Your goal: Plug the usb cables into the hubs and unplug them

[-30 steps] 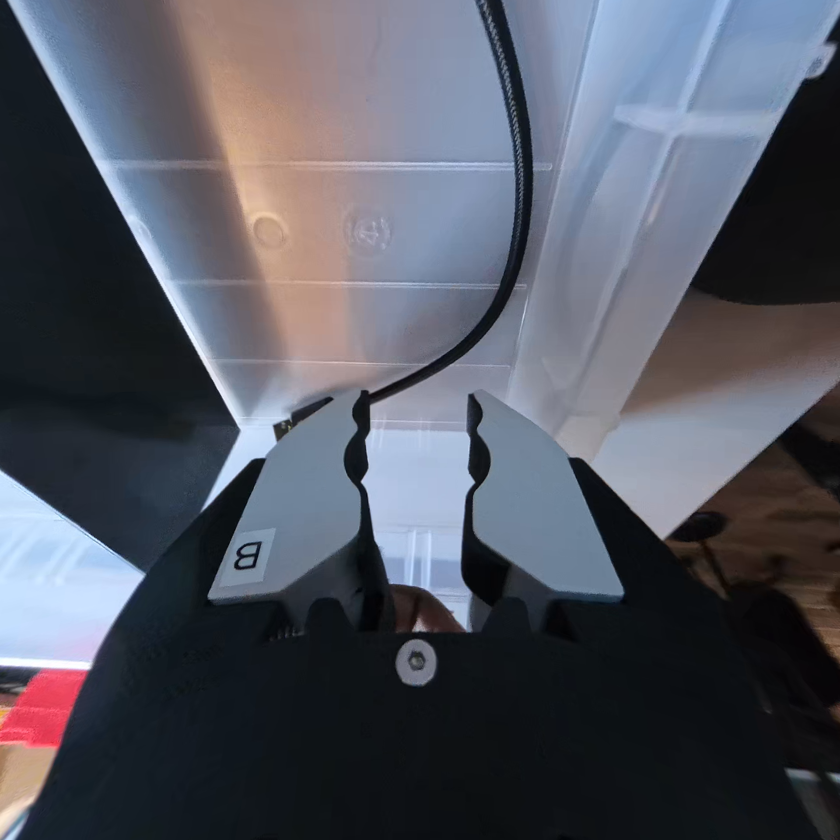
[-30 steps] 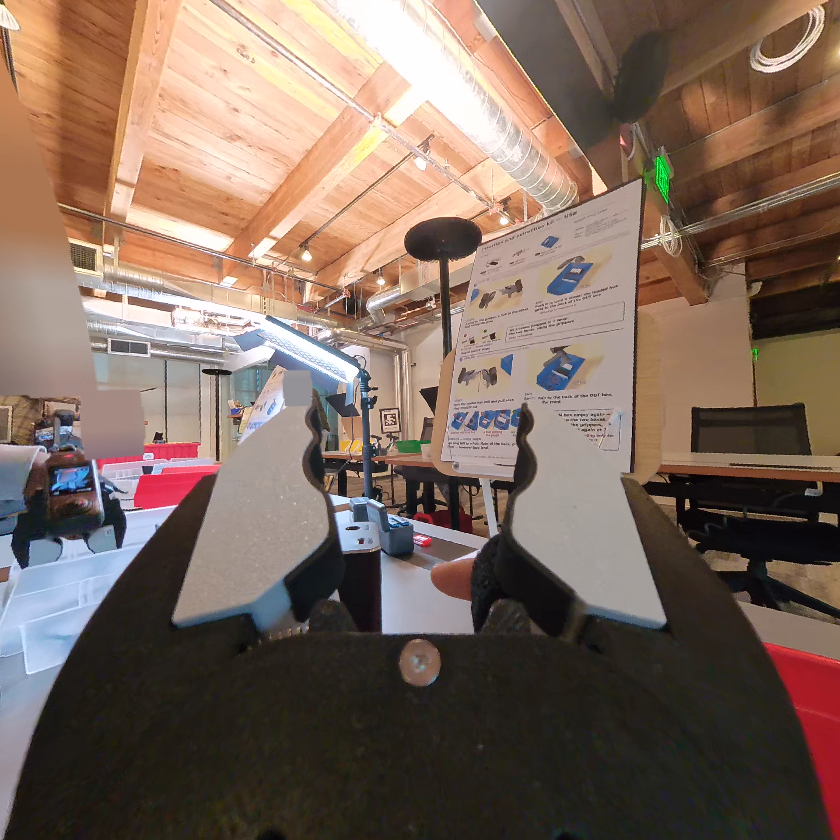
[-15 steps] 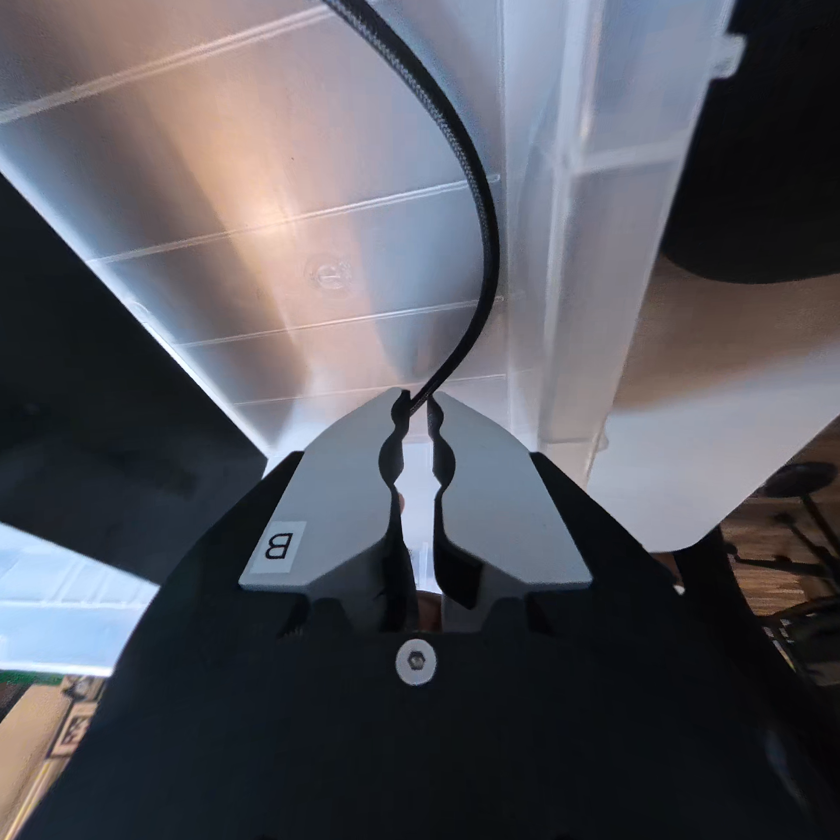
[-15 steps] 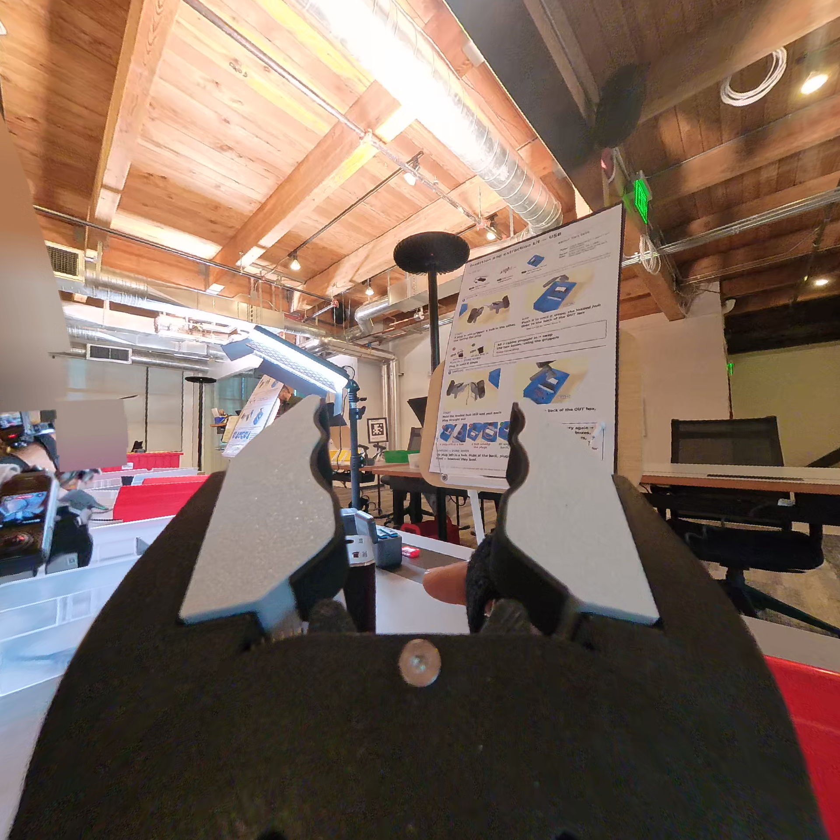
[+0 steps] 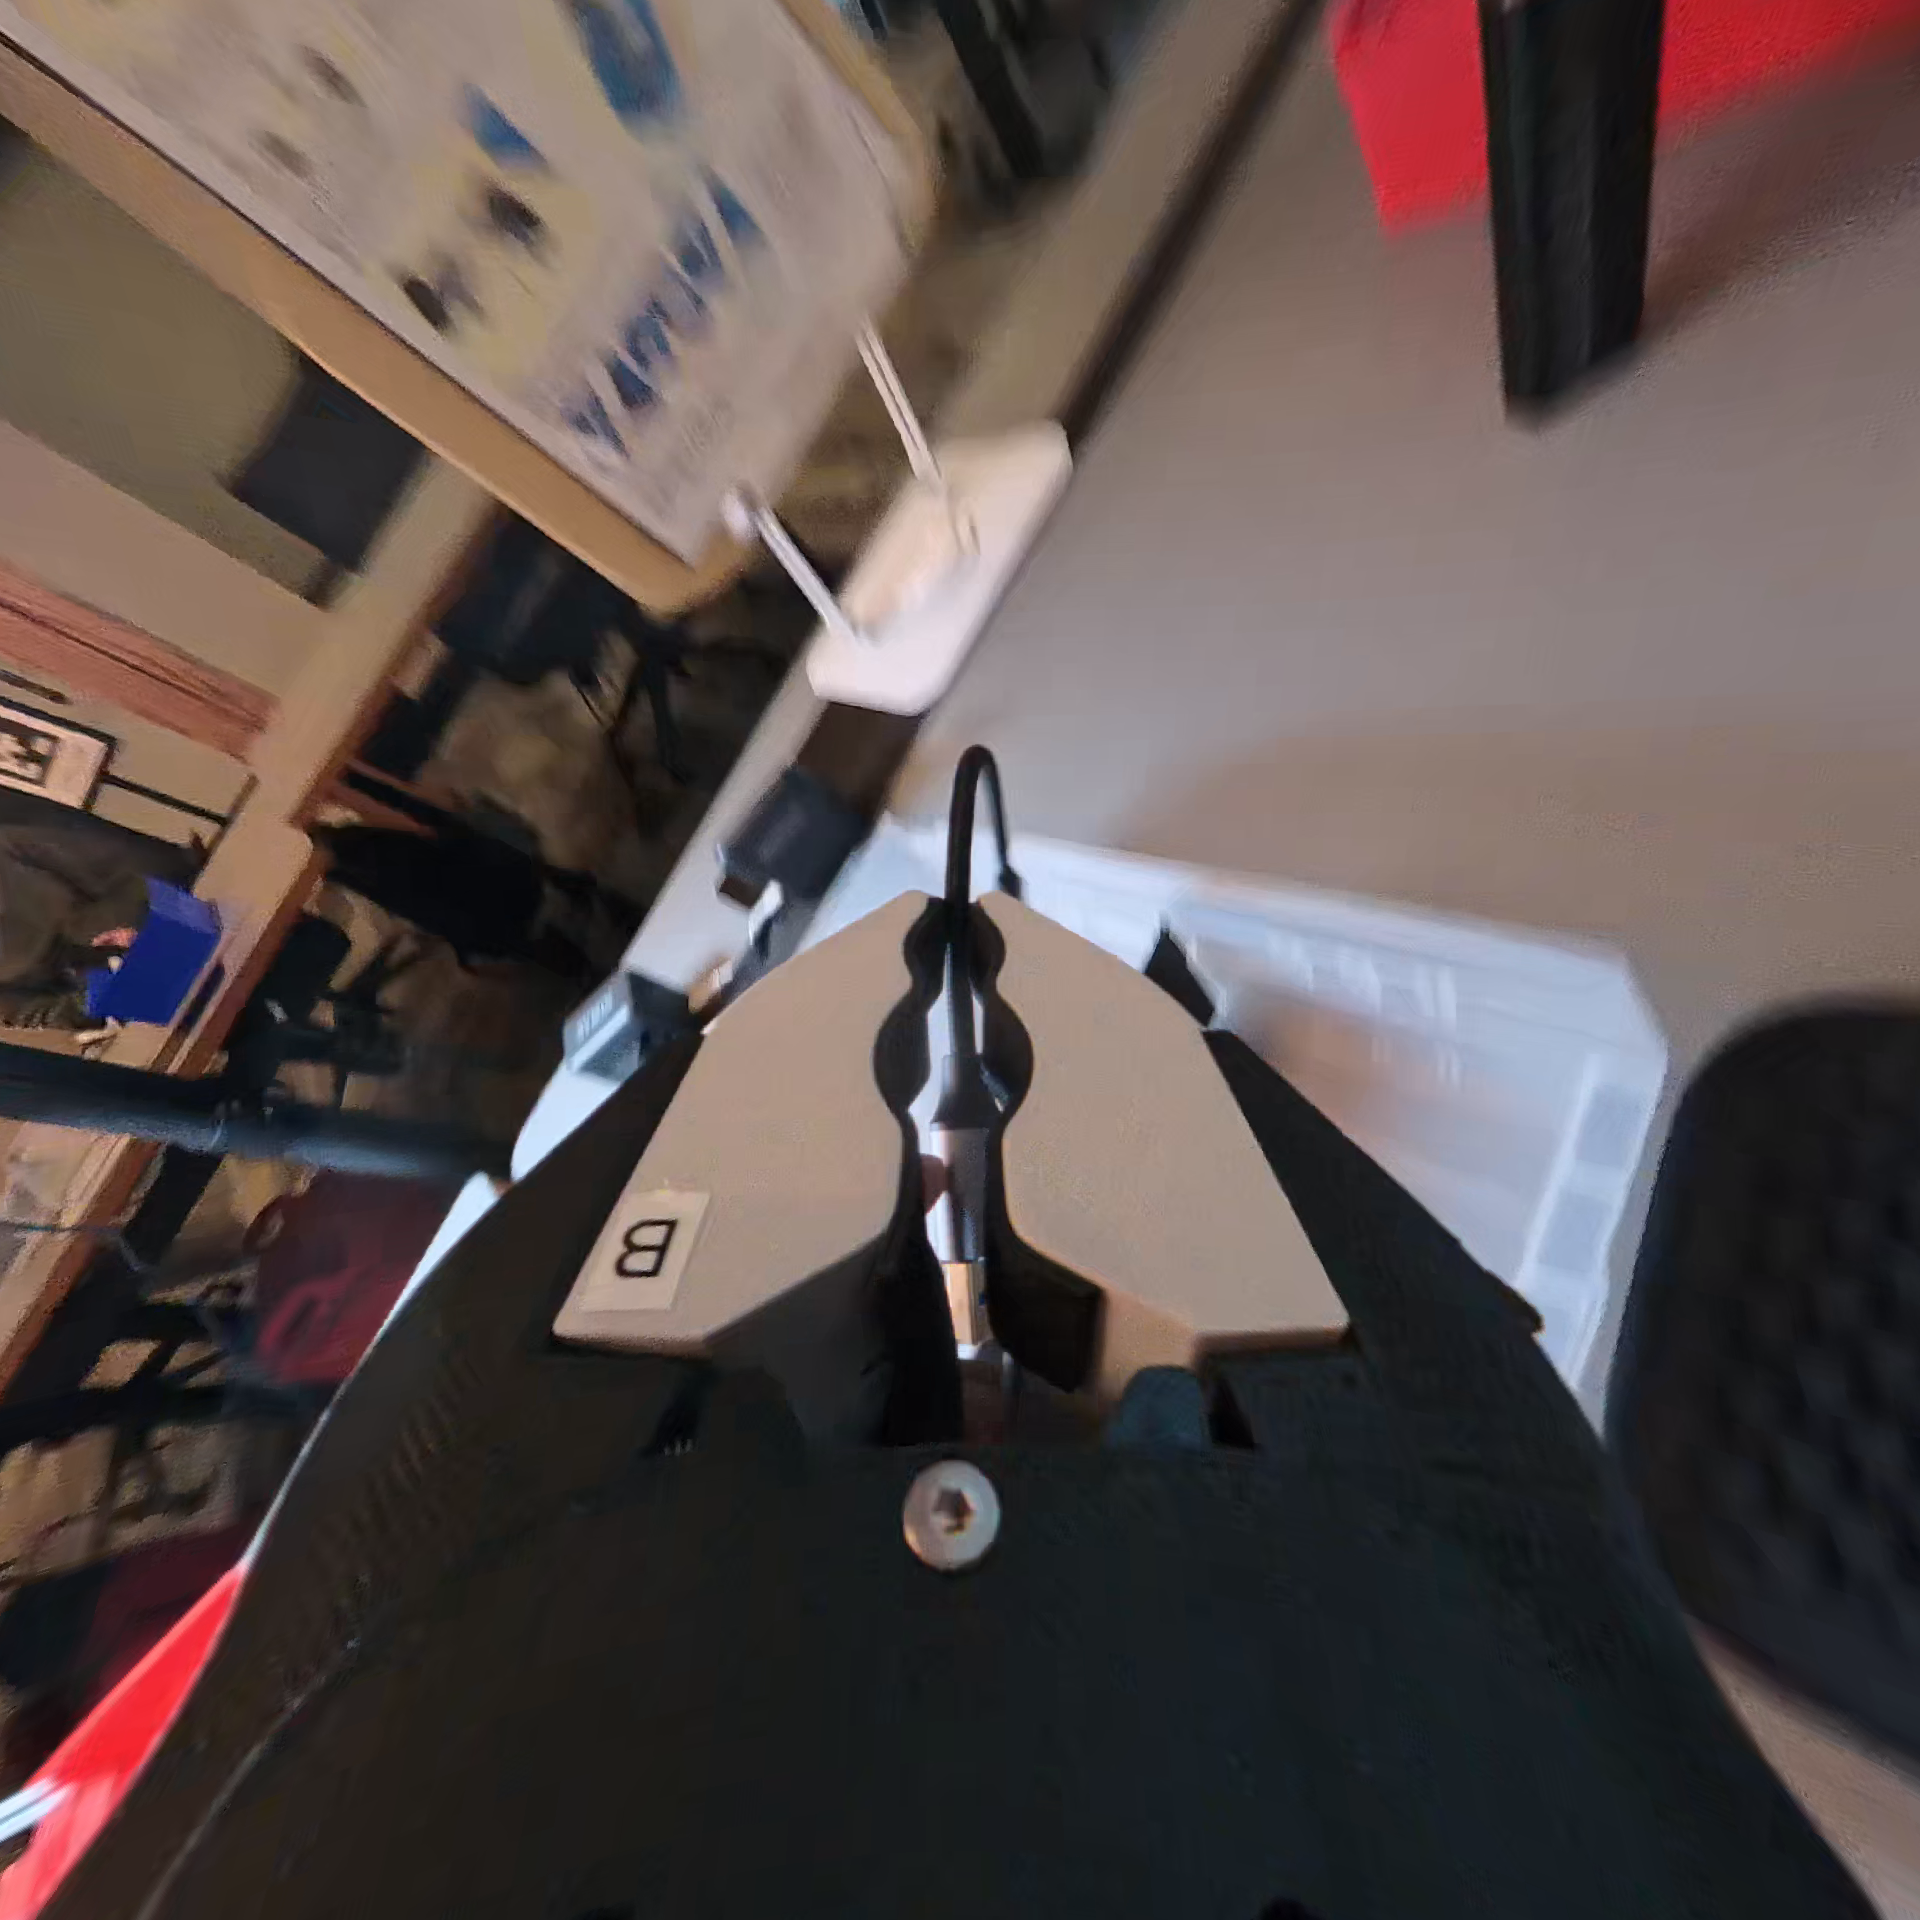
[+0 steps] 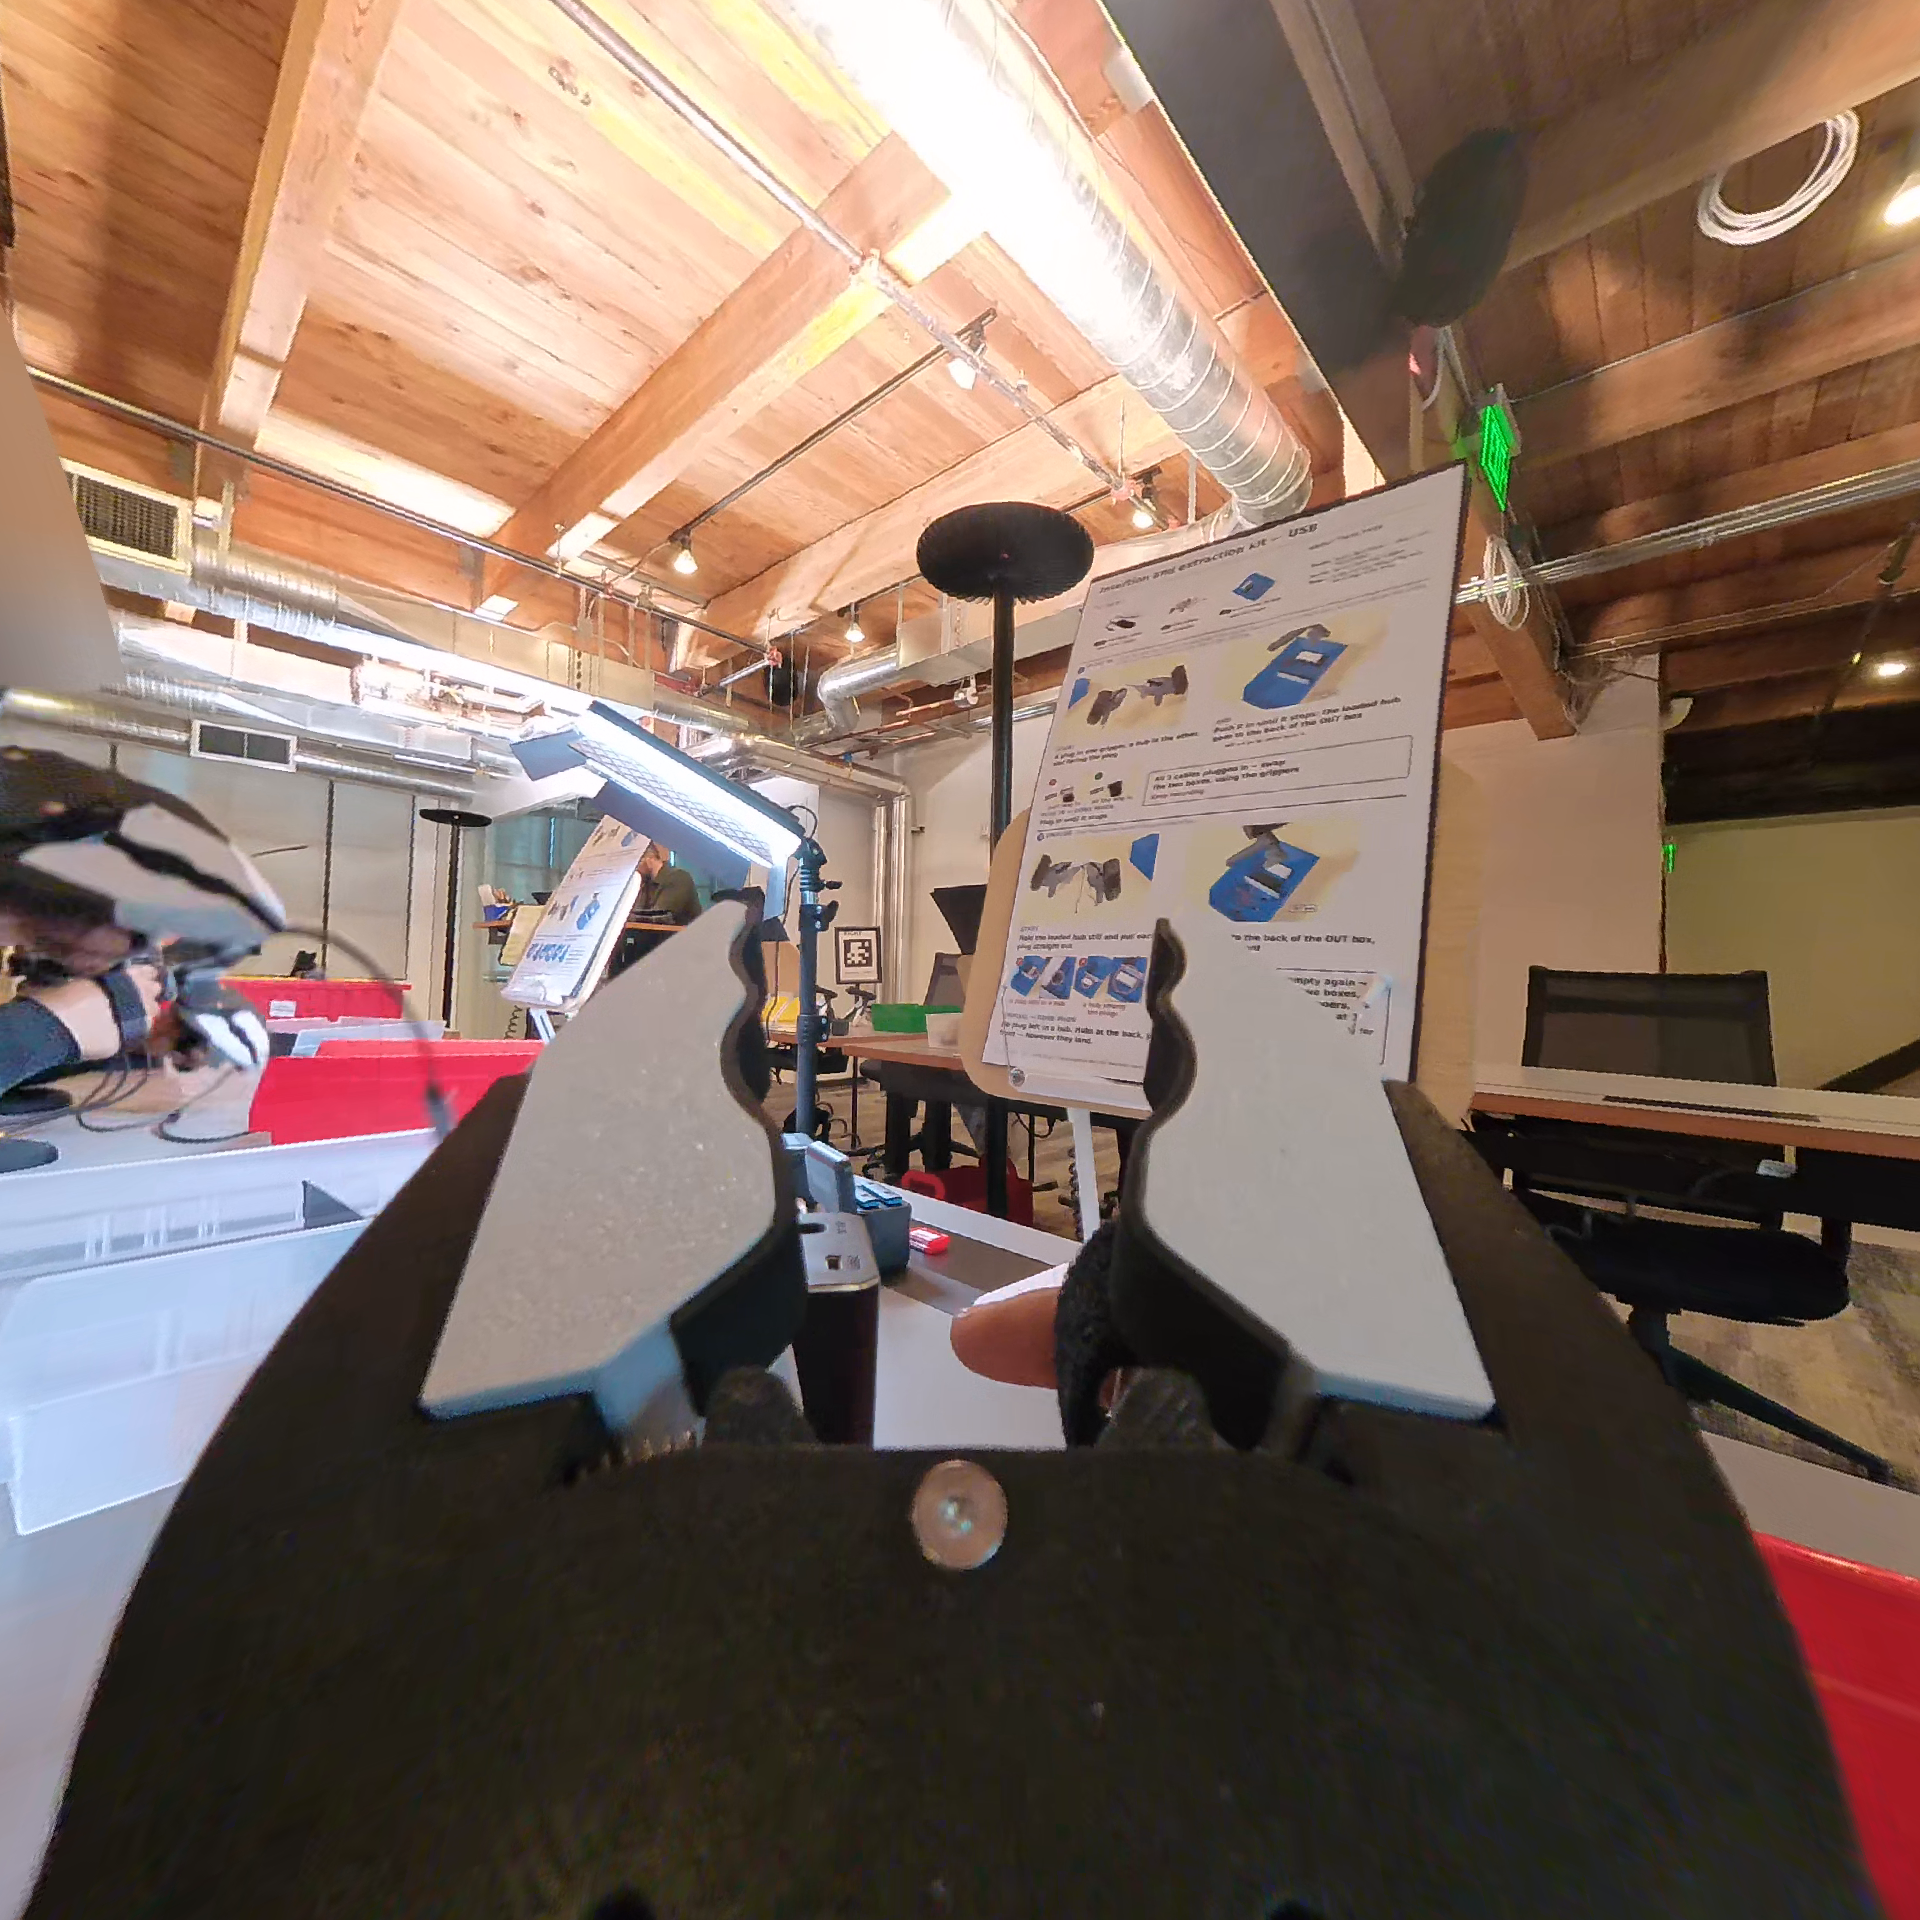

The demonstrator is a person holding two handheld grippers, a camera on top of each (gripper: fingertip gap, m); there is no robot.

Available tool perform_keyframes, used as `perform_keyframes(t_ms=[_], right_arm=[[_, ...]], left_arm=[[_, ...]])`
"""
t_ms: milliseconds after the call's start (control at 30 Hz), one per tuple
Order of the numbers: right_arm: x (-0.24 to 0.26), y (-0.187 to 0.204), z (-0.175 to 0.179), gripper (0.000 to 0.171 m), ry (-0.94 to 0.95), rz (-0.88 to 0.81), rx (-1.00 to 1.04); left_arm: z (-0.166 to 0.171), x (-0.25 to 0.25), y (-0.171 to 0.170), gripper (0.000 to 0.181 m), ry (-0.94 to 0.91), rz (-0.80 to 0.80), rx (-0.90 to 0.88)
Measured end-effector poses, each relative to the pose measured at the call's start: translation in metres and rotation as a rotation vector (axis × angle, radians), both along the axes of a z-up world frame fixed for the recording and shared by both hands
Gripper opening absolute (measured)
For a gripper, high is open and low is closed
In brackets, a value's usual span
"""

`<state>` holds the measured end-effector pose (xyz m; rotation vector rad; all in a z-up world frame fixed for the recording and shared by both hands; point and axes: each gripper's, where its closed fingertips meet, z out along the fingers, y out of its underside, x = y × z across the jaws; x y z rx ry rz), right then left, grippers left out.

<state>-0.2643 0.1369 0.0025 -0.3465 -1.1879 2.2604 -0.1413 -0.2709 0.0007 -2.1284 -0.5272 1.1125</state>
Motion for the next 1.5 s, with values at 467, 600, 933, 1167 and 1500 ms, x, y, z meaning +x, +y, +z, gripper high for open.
perform_keyframes(t_ms=[467,600,933,1167,1500], right_arm=[[0.036,-0.022,0.01,0.056,0.125,0.062,0.107],[0.076,-0.048,0.018,0.045,0.223,0.136,0.143],[0.13,-0.187,-0.07,0.05,-0.266,0.604,0.422],[0.12,-0.194,-0.08,0.024,-0.44,0.685,0.301],[0.103,-0.176,-0.077,0.004,-0.237,0.44,0.46]], left_arm=[[0.059,-0.036,0.153,0.004,0.066,-0.339,1.524],[0.032,-0.046,0.187,0.004,-0.174,-0.434,1.875],[-0.012,-0.049,0.211,0.004,-0.219,-0.555,1.983],[-0.026,-0.047,0.222,0.004,-0.176,-0.558,1.919],[-0.023,-0.033,0.227,0.013,-0.146,-0.706,1.825]])
